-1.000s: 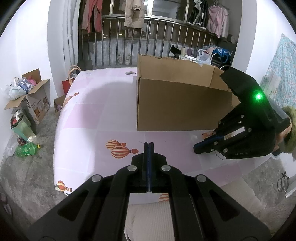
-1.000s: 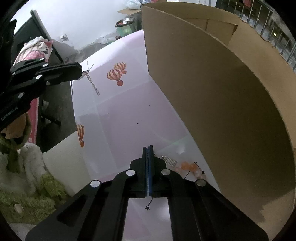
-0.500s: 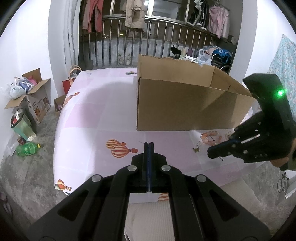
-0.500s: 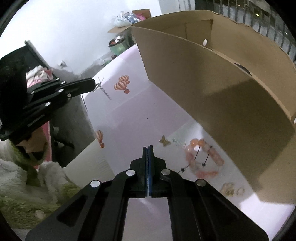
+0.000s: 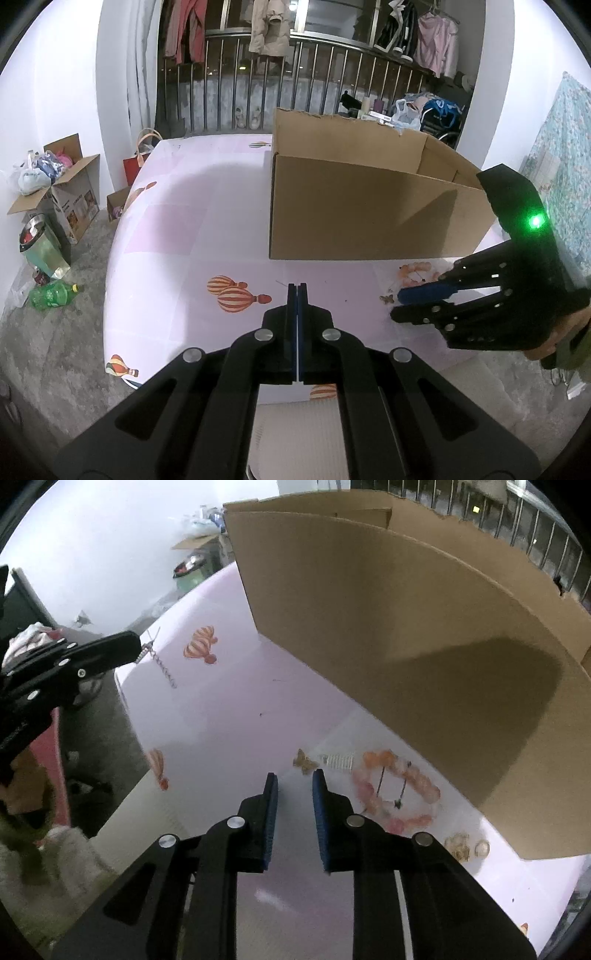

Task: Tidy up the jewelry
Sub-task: 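Close the right tool on a small gold charm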

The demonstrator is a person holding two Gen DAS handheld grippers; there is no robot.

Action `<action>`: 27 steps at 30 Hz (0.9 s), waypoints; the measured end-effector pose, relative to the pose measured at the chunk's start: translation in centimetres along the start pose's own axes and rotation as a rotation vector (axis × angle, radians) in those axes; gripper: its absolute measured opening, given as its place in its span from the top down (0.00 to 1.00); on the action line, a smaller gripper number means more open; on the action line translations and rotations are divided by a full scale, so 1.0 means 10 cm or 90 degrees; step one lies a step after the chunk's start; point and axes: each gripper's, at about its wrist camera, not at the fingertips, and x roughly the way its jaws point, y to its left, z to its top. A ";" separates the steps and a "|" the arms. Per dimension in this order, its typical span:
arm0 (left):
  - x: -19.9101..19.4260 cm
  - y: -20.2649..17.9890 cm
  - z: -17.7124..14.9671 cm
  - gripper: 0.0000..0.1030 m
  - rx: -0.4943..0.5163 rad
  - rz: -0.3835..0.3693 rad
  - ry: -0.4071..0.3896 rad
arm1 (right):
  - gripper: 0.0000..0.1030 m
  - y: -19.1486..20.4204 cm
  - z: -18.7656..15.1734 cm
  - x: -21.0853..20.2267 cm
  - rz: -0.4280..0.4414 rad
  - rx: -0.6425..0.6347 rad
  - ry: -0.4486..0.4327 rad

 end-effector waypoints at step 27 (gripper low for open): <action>0.07 -0.01 -0.05 1.00 -0.013 0.001 -0.001 | 0.88 0.12 0.32 0.15 -0.013 -0.057 0.081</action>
